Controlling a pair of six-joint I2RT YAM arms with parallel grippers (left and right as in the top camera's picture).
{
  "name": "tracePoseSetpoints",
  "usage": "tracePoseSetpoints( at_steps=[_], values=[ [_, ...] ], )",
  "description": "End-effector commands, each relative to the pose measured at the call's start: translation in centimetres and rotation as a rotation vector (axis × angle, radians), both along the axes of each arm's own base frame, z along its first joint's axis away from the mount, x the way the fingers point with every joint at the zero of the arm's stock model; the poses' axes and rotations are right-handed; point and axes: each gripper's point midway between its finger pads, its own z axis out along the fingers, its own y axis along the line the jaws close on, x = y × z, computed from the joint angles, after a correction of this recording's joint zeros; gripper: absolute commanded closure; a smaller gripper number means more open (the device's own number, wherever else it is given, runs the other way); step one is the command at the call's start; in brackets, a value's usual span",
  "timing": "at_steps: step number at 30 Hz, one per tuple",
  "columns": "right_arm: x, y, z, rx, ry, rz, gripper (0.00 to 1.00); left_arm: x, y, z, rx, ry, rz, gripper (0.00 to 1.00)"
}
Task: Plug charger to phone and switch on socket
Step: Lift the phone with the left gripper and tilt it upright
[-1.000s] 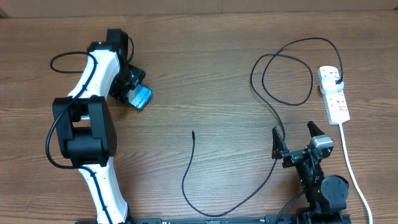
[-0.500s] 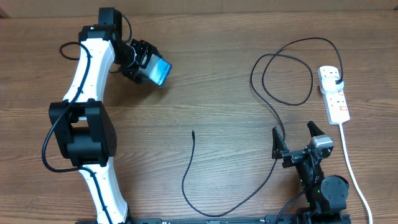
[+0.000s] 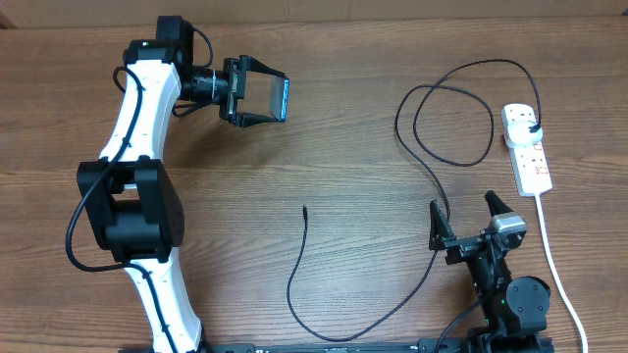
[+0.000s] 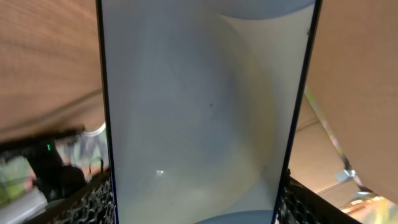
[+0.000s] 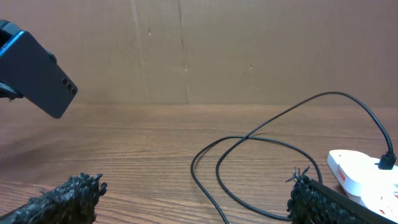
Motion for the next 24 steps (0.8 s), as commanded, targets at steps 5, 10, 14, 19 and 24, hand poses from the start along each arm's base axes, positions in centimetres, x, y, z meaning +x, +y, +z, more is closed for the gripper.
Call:
tracePoseSetpoints(
  at_steps=[5, 10, 14, 19, 24],
  values=[
    [0.0, -0.2, -0.2, -0.003, -0.002, -0.008, 0.00, -1.2, -0.8, 3.7, -0.166, 0.023, -0.030, 0.96],
    [0.0, -0.2, -0.2, -0.003, -0.001, -0.008, 0.00, -1.3, -0.8, 3.8, -0.172, 0.003, -0.038, 0.96],
    [0.0, -0.2, -0.2, -0.003, -0.001, -0.008, 0.00, -1.3, -0.8, 3.5, -0.153, -0.013, -0.042, 0.96],
    [0.0, -0.2, -0.2, -0.003, -0.001, -0.008, 0.00, -1.5, -1.4, 2.8, -0.110, -0.011, -0.057, 0.96],
    [0.0, -0.2, -0.2, -0.003, -0.001, -0.008, 0.00, -1.9, -2.3, 2.5, -0.096, -0.011, -0.079, 0.96]
  ],
)
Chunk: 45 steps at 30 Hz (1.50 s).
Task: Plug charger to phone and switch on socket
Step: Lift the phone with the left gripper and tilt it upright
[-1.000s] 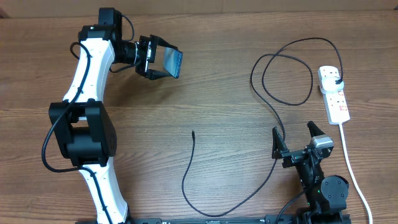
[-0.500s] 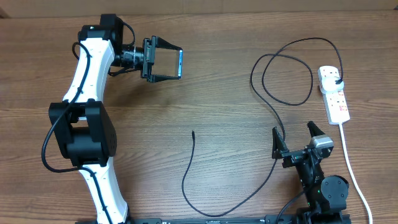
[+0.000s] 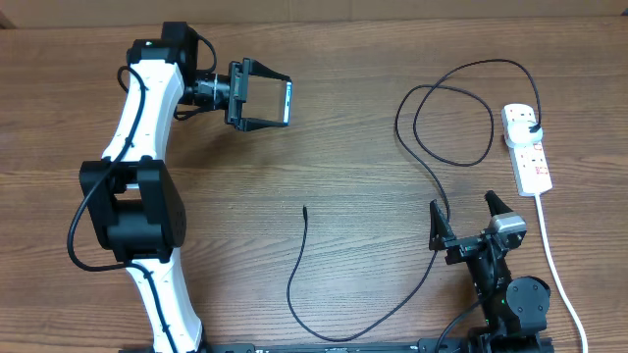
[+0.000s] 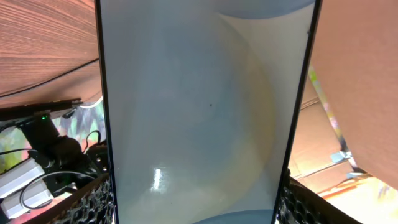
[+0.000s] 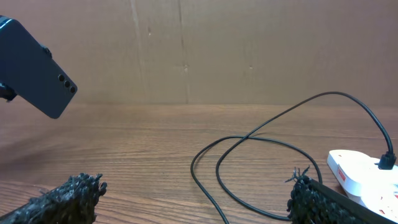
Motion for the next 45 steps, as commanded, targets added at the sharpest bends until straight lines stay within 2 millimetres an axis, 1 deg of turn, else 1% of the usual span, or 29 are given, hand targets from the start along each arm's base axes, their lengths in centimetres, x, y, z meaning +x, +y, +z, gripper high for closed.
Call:
tracePoseSetpoints(
  at_steps=[1, 11, 16, 20, 23, 41, 45],
  values=[
    [0.0, -0.2, -0.2, -0.003, -0.002, -0.009, 0.00, -0.1, -1.0, 1.3, -0.018, -0.055, -0.030, 0.96],
    [0.0, -0.2, -0.2, -0.003, -0.002, -0.009, 0.00, -0.3, -1.3, 1.1, -0.009, -0.054, -0.037, 0.96],
    [0.0, -0.2, -0.2, -0.003, -0.002, -0.009, 0.00, -0.2, -1.1, 0.7, 0.016, -0.055, -0.035, 0.96],
    [0.0, -0.2, -0.2, -0.003, -0.002, -0.009, 0.00, -0.2, -1.2, 0.7, 0.016, -0.055, -0.035, 0.96],
    [0.0, -0.2, -0.2, -0.003, -0.002, -0.009, 0.00, -0.2, -1.2, 0.7, 0.016, -0.090, -0.047, 0.96],
    [0.0, -0.2, -0.2, -0.003, -0.002, -0.009, 0.00, -0.2, -1.0, 0.2, 0.046, -0.097, -0.048, 0.96],
    [0.0, -0.2, -0.2, -0.003, -0.002, -0.009, 0.00, -0.1, -0.7, -0.6, 0.101, -0.099, -0.047, 0.96]
  ],
)
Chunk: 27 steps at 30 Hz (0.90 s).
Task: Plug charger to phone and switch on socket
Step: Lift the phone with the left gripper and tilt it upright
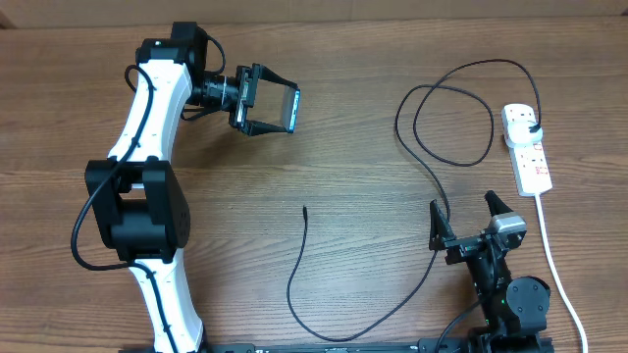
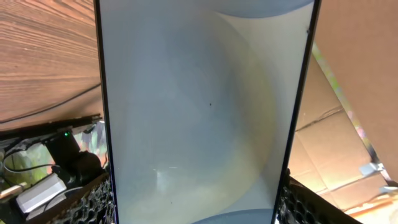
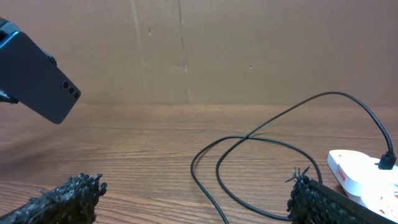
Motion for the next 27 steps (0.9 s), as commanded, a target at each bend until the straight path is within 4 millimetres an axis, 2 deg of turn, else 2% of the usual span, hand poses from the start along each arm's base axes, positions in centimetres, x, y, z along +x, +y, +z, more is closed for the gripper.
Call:
tracePoseSetpoints(
  at_steps=[1, 5, 10, 16, 19, 27],
  values=[
    [0.0, -0.2, -0.2, -0.003, -0.001, -0.008, 0.00, 0.2, -0.1, 0.6, 0.027, -0.051, -0.012, 0.96],
    [0.0, -0.2, -0.2, -0.003, -0.002, -0.008, 0.00, 0.3, 0.1, 0.0, 0.060, -0.059, -0.015, 0.96],
    [0.0, -0.2, -0.2, -0.003, -0.001, -0.008, 0.00, 0.2, 0.4, -1.6, 0.168, -0.064, -0.023, 0.96],
    [0.0, -0.1, -0.2, -0.003, -0.002, -0.008, 0.00, 0.0, 0.0, -2.1, 0.205, -0.074, -0.042, 0.96],
    [0.0, -0.1, -0.2, -0.003, -0.002, -0.008, 0.00, 0.1, 0.4, -2.7, 0.247, -0.117, -0.063, 0.96],
    [-0.6, 1.9, 2.4, 0.009, -0.110, 0.116, 0.00, -0.1, 0.7, -3.1, 0.273, -0.124, -0.075, 0.96]
  ],
)
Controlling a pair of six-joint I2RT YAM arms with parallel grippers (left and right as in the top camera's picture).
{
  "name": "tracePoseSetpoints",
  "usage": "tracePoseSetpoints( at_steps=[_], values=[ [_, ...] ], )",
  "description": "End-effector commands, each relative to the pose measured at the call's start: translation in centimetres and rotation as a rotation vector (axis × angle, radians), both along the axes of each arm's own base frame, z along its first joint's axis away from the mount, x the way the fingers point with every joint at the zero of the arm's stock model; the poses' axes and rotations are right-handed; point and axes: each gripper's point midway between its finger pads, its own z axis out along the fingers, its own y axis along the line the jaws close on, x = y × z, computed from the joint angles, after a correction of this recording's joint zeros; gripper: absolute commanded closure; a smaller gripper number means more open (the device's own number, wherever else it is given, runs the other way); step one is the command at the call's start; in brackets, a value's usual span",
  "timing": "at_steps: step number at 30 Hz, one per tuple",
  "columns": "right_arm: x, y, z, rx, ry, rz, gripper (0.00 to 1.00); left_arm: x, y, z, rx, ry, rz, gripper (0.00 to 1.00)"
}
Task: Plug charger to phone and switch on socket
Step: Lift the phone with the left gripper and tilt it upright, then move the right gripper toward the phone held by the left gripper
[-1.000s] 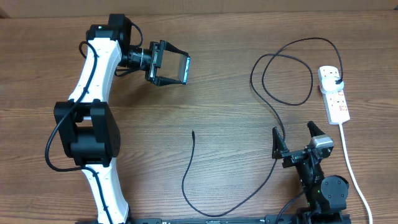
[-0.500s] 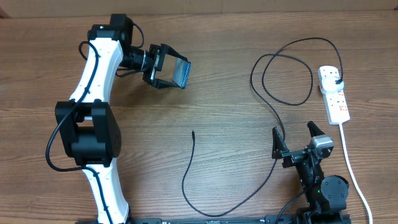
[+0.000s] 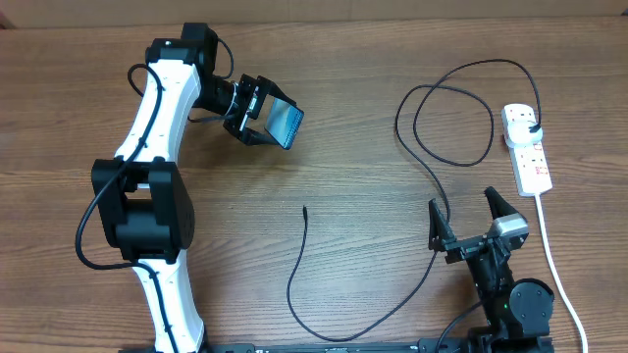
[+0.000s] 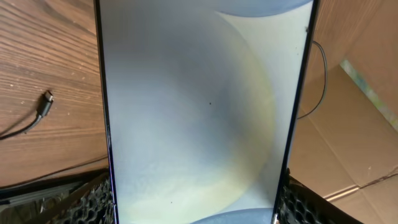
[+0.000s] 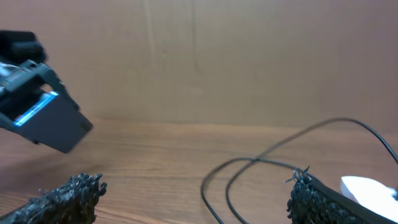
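Note:
My left gripper [image 3: 263,125] is shut on a dark phone [image 3: 285,125], held tilted above the table at the upper left; its pale screen [image 4: 199,112] fills the left wrist view. The black charger cable [image 3: 432,176] loops from the white socket strip [image 3: 527,147] at the right and ends in a free plug tip [image 3: 305,209] at mid table; that tip [image 4: 46,102] shows beside the phone. My right gripper [image 3: 466,224] stands open near the front right, nothing between its fingers. From the right wrist view the phone [image 5: 50,118] hangs at the left.
The strip's white lead [image 3: 554,265] runs down the right side toward the front edge. A brown cardboard wall [image 5: 217,56] stands behind the table. The cable loops [image 5: 261,168] lie just ahead of the right gripper.
The left arm has turned and tilted the phone downward and a little right, so the cable's plug tip now shows beside it. The right wrist view has shifted slightly; its gripper remains open.
The left gripper held the phone above the upper left of the table throughout. At each moment the phone stood slightly further right and was turned more, and now it tilts down toward the table. The cable and socket strip stayed where they lay.

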Motion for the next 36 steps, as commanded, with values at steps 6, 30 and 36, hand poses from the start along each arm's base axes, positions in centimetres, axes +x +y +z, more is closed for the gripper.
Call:
tracePoseSetpoints(
  at_steps=[6, 30, 36],
  values=[
    [-1.1, 1.9, 2.8, 0.054, -0.060, 0.124, 0.00, 0.3, -0.4, 1.1, -0.012, -0.054, -0.024, 0.96],
    [1.7, 8.1, 6.7, 0.150, 0.567, 0.492, 0.00, 0.3, -0.4, 1.1, -0.012, -0.053, -0.023, 0.96],
    [3.5, 11.6, 3.8, 0.258, 0.739, 0.761, 0.00, 0.4, 0.0, 0.7, 0.017, -0.052, -0.019, 0.96]
  ],
)
